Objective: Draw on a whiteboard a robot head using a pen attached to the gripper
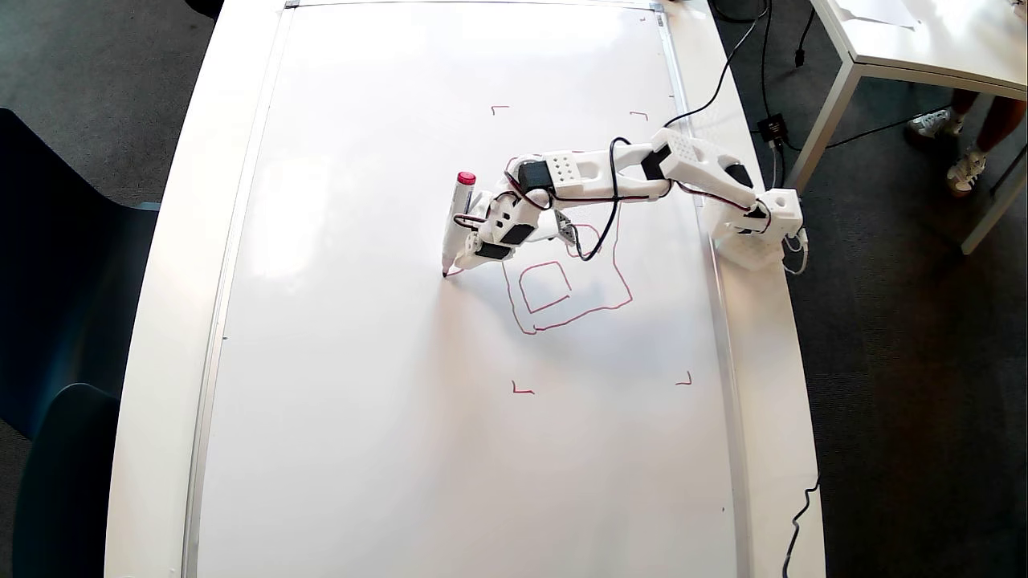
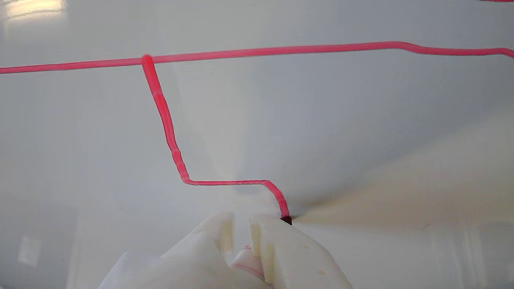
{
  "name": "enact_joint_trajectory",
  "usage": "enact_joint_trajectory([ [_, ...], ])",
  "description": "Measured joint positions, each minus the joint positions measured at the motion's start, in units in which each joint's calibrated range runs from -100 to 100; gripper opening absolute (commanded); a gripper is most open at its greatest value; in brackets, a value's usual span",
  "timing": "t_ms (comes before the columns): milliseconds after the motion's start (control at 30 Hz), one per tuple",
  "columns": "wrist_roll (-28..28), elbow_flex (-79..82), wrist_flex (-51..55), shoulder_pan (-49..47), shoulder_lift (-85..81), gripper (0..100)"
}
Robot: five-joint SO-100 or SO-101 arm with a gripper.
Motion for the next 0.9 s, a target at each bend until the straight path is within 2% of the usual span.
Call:
enact_joint_trajectory([
  [667, 2.22, 0.64, -0.34, 7.16, 0.59, 1],
  [800, 2.22, 4.66, 1.35, 7.62, -2.54, 1],
  [900, 2.22, 14.16, 3.21, 7.84, -8.89, 1],
])
